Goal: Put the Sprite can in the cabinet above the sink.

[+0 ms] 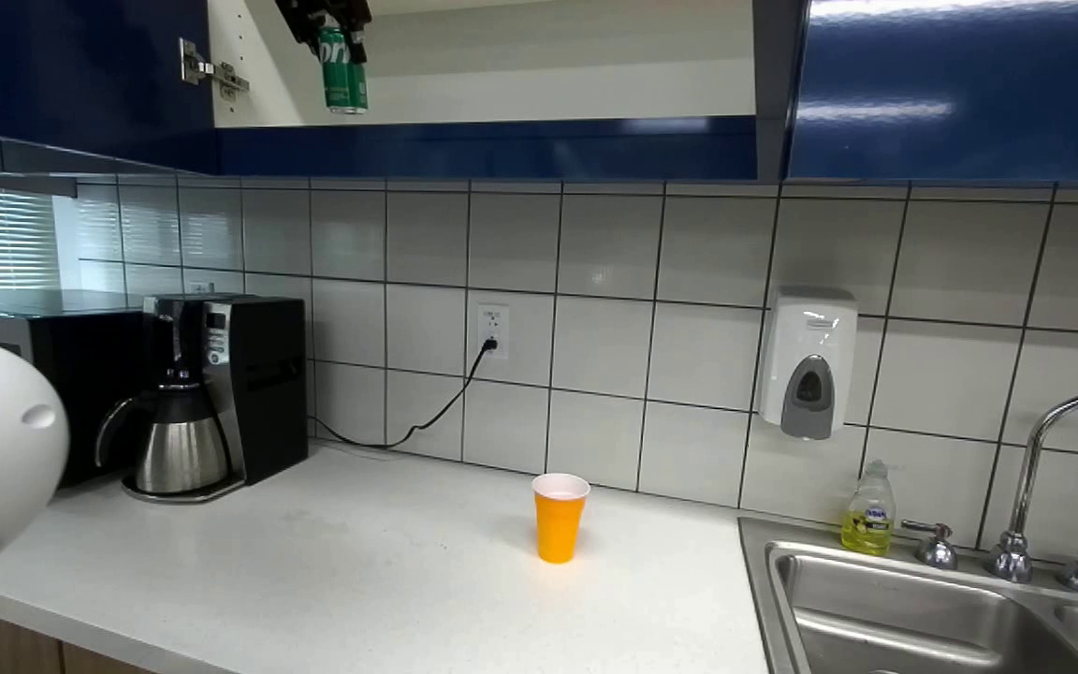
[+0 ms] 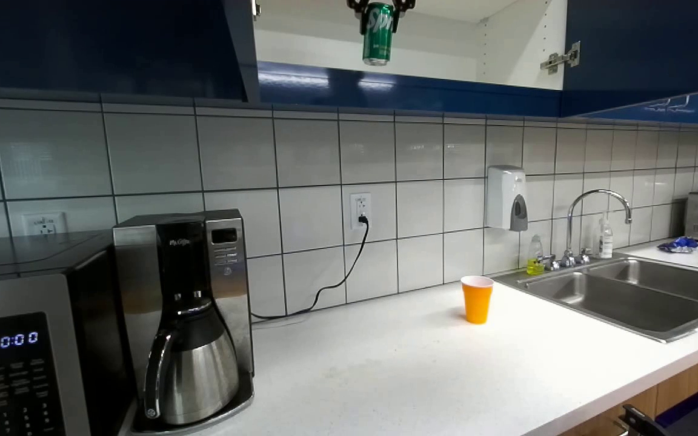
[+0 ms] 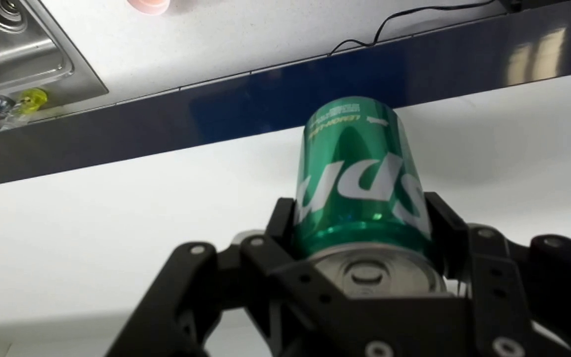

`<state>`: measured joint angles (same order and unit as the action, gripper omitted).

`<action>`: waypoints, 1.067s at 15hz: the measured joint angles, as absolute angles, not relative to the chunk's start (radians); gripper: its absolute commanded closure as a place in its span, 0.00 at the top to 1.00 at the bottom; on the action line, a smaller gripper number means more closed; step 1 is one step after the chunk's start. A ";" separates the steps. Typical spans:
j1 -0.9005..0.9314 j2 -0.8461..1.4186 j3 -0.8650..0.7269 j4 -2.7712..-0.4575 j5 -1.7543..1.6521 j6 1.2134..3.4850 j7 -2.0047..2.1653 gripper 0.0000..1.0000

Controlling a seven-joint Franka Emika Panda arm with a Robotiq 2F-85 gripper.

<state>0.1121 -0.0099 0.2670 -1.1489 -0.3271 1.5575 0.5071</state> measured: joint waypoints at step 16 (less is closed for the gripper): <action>0.112 0.132 0.264 -0.999 -0.360 1.538 0.515 0.40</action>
<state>0.1122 0.1322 0.2639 -0.9989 -0.3600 1.5378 0.5147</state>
